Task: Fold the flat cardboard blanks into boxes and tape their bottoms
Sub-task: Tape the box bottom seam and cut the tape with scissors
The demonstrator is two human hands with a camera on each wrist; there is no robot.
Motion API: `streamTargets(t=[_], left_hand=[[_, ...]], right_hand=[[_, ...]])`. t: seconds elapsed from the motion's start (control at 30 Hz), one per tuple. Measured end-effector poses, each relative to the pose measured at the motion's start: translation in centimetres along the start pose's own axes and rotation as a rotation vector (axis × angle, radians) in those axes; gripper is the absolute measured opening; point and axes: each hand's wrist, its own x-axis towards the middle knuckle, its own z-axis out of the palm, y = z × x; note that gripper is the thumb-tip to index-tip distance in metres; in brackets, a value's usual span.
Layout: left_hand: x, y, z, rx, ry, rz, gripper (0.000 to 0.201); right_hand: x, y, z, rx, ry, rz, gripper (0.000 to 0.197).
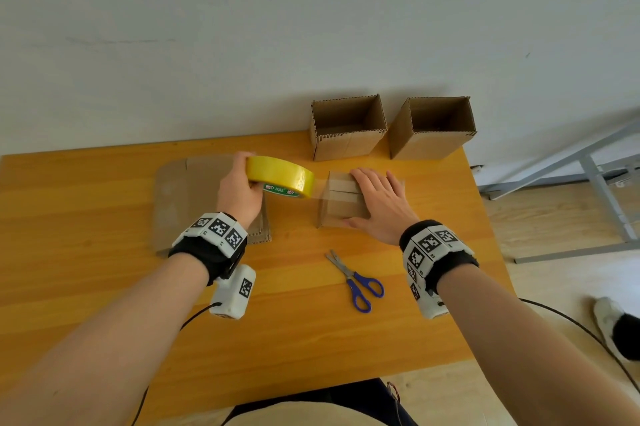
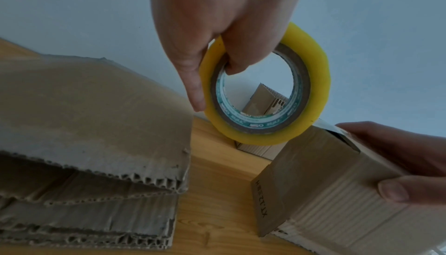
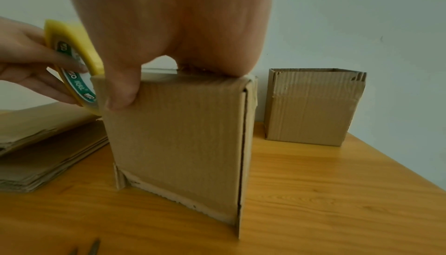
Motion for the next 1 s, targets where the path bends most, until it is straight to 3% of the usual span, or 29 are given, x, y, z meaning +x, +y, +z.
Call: streamTargets(t=[0.23, 0.47, 0.6, 0.8, 0.9, 1.0], left_hand=[[0.1, 0.0, 1.1, 0.049, -0.040, -0.091, 0.032], [-0.2, 0.2, 1.6, 0.067, -0.057, -0.096, 0.029], [-0.6, 0.4, 1.4, 0.067, -0.075, -0.075, 0.032], [-1.3, 0.4, 0.0, 0.184, -0.157, 0.025, 0.031], [-1.3, 0.7, -0.9, 0.164, -0.280, 0.139, 0.040], [-1.9, 1.7, -1.6, 0.120, -0.457, 0.139, 0.059]], right_hand=[[-0.6, -0.1, 0.1, -0.102, -0.023, -0.021, 0.092], [-0.8, -0.8, 0.7, -0.176, 0.008, -0.044, 0.102], [-0.5, -1.9, 1.5, -0.228, 0.042, -0.184, 0.087], [-0.8, -1.5, 2.0, -0.258, 0.041, -0.206, 0.075], [-0.9, -1.3, 1.9, -0.263, 0.038, -0.229, 0.072], [-1.1, -1.4, 1.5, -0.212, 0.043, -0.238, 0.070]])
